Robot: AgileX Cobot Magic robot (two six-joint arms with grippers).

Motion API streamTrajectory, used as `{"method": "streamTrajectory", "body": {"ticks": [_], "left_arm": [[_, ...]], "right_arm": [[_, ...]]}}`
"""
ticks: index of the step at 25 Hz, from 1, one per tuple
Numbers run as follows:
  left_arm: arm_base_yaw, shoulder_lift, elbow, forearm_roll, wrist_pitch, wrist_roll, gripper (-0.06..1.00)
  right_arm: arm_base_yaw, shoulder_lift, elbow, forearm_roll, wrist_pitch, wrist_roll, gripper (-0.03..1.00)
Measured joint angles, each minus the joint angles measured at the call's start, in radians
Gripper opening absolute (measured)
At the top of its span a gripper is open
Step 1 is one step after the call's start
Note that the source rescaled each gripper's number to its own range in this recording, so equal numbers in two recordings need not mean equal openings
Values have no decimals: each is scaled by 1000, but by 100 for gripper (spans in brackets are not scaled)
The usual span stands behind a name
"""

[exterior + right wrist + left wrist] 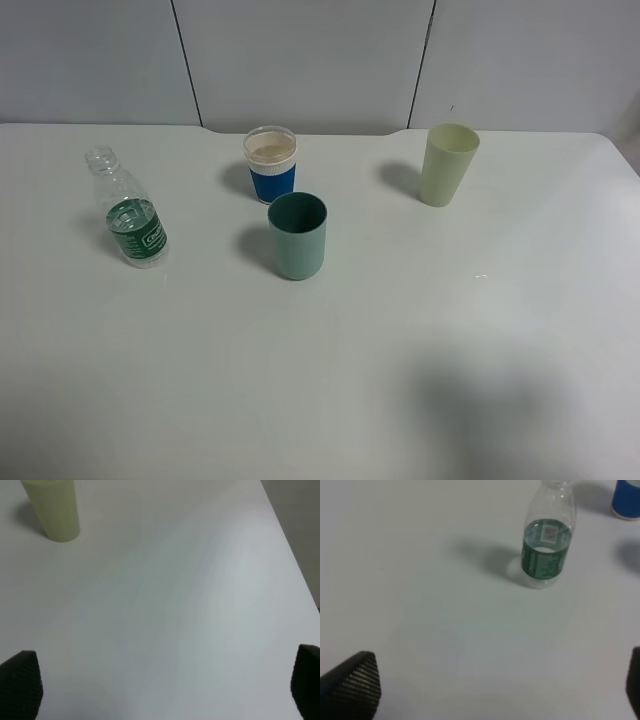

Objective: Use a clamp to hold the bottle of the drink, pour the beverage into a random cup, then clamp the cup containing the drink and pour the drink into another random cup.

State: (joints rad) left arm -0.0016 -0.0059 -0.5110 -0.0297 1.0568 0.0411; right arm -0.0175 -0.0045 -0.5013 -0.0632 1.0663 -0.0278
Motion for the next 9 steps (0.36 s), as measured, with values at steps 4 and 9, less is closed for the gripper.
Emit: {"method": "streamTrajectory", "body": {"ticks": [4,9], "left_arm": [[0,0,0,0,0,0,100],[0,0,0,0,0,0,100]], "right_arm": [[0,0,0,0,0,1,100],[0,0,0,-1,0,1,100]]}}
